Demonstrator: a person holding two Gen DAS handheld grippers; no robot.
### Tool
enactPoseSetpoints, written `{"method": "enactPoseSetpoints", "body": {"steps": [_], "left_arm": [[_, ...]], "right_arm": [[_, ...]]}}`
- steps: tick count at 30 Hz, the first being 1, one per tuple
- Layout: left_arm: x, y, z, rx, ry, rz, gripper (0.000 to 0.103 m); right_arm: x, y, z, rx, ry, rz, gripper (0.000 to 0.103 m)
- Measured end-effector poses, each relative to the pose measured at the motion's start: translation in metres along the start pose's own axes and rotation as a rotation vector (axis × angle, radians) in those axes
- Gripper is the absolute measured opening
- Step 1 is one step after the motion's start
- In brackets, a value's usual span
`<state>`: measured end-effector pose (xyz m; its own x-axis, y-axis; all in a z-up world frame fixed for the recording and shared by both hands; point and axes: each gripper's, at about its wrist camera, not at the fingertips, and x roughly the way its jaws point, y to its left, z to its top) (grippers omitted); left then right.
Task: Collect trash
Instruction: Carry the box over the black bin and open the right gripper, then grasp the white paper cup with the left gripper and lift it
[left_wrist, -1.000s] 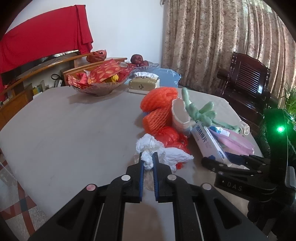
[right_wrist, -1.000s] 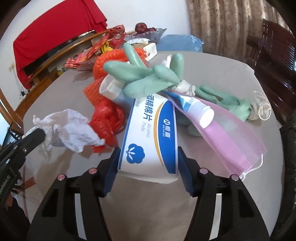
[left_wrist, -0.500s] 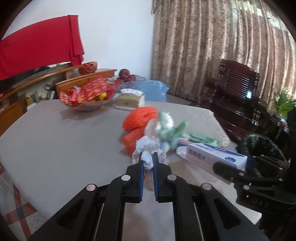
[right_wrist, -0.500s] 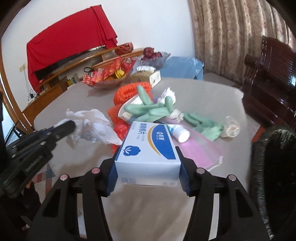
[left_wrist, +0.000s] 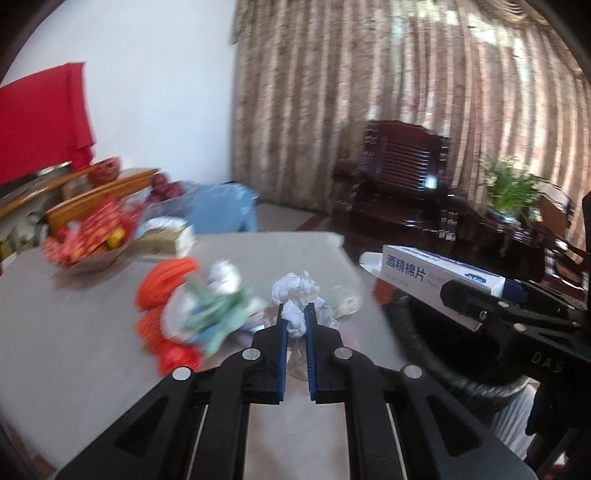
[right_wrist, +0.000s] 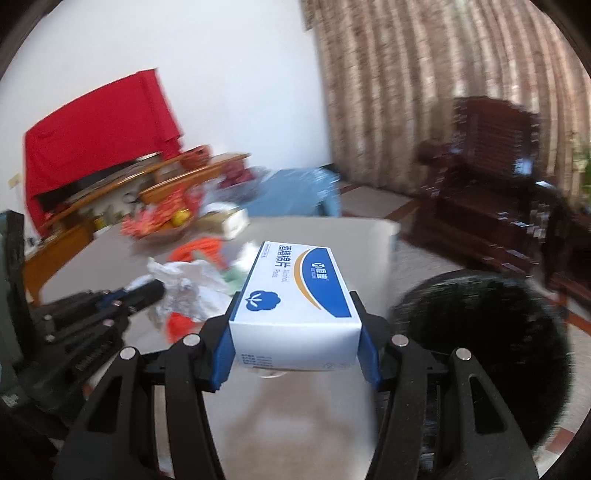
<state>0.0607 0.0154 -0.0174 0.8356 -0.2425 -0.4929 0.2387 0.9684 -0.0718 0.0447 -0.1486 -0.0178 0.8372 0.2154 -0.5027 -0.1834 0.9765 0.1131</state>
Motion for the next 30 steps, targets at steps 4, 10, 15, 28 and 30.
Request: {"method": "enactPoseSetpoints", "body": {"steps": [4, 10, 15, 28, 30], "left_arm": [[0.023, -0.042, 0.016, 0.056, -0.015, -0.097, 0.009], [0.057, -0.115, 0.018, 0.115, 0.017, -0.233, 0.009], [0.089, -0.159, 0.014, 0.150, 0.070, -0.324, 0.013], [0.084, -0.154, 0.019, 0.140, 0.025, -0.294, 0.078], [0.076, -0.137, 0.019, 0.131, 0.004, -0.254, 0.081]], "right_arm": [[-0.009, -0.042, -0.008, 0.050, 0.003, -0.097, 0.053], [-0.012, -0.102, -0.033, 0.101, 0.045, -0.257, 0.053], [-0.007, -0.144, -0.057, 0.141, 0.097, -0.358, 0.054], [-0.021, -0.160, -0.065, 0.198, 0.031, -0.440, 0.098], [-0.017, -0.149, -0.058, 0.209, 0.011, -0.397, 0.098]]}}
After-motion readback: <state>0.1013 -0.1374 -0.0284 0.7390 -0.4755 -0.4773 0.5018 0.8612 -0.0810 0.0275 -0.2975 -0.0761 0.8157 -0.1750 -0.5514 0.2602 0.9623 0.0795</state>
